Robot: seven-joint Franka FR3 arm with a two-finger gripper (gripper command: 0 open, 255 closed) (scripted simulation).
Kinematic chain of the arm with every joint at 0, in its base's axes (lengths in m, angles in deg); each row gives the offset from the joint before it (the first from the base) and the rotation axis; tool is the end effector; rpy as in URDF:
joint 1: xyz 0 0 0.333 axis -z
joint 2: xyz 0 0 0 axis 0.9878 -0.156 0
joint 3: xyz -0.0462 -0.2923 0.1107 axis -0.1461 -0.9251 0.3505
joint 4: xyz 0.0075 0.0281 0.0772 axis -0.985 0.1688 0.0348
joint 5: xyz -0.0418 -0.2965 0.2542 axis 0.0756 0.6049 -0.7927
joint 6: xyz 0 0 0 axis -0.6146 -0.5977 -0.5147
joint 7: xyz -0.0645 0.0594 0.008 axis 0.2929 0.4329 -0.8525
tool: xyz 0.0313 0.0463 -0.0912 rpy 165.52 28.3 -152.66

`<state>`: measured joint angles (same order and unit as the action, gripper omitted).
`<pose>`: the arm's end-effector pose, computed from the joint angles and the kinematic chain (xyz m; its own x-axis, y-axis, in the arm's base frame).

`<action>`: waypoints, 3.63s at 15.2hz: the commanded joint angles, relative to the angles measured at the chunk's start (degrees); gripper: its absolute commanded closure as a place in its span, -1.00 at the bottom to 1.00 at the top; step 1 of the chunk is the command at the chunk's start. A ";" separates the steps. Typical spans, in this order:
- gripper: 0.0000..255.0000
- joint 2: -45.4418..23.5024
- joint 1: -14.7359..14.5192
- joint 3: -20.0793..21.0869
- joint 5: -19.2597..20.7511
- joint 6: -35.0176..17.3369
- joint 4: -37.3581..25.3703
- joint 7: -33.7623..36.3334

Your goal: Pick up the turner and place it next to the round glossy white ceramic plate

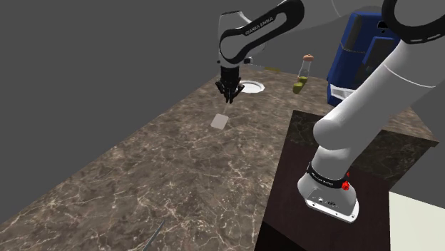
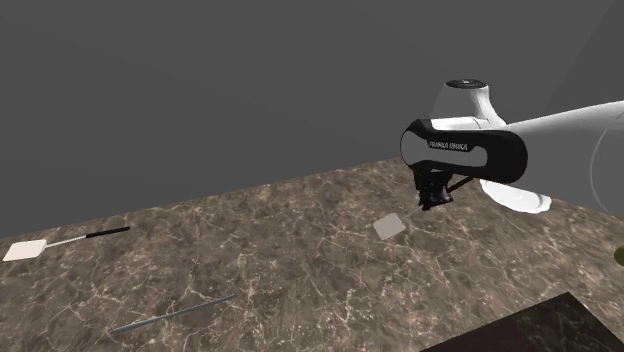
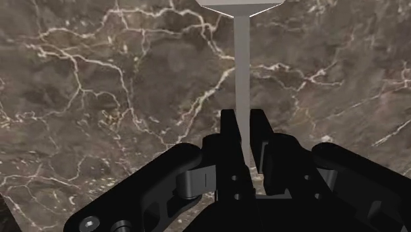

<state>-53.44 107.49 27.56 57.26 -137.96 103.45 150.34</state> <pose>0.4622 -0.0013 0.4268 0.1910 -0.9793 0.0669 -0.9815 -0.1915 -0.0001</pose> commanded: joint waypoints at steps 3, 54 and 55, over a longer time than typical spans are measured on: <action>1.00 2.35 2.09 -4.45 0.17 -0.80 3.04 -6.66; -1.00 -14.51 19.14 -31.15 6.33 -14.25 -1.33 -45.79; -1.00 -14.51 19.14 -31.15 6.33 -14.25 -1.33 -45.79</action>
<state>-67.95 126.63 -3.59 63.59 -152.21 102.12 104.55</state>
